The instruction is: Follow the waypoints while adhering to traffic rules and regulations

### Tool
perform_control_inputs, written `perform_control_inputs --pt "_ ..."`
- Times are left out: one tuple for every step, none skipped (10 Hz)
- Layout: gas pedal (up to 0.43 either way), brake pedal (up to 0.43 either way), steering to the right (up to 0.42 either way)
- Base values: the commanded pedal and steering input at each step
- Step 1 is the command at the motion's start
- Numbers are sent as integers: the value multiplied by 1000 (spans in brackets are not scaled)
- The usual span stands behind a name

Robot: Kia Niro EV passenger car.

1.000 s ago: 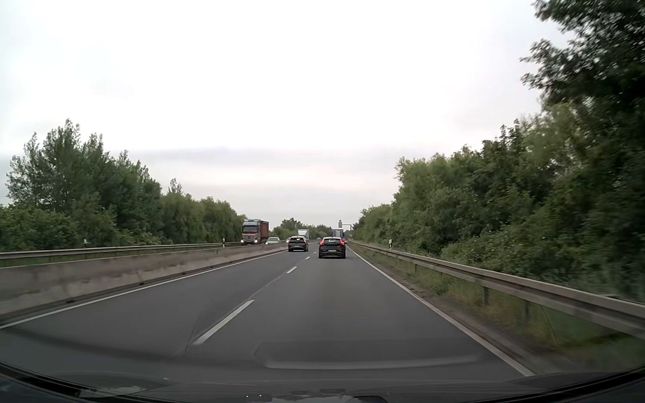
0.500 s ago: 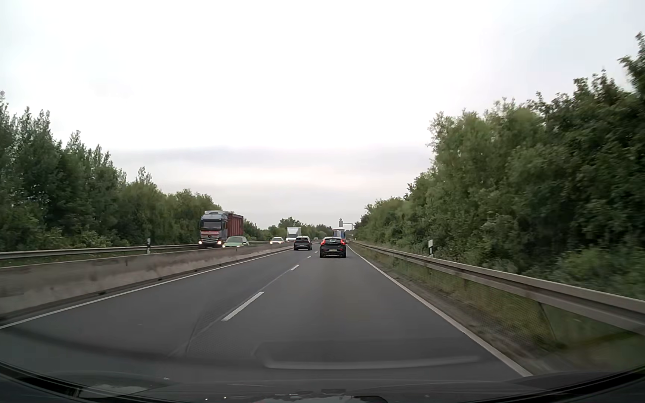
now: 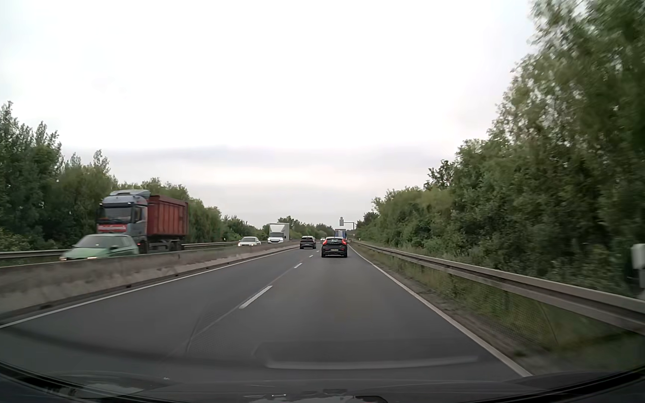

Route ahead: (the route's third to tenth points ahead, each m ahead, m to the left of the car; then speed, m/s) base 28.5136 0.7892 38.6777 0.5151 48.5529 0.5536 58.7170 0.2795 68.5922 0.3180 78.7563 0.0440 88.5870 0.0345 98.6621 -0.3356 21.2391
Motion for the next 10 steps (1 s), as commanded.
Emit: perform_control_inputs --pt "248 0 0" --pt "248 0 0" --pt "248 0 0" --pt "248 0 0" --pt "248 0 0" --pt "248 0 0" --pt "248 0 0" --pt "248 0 0" --pt "248 0 0" --pt "248 0 0"
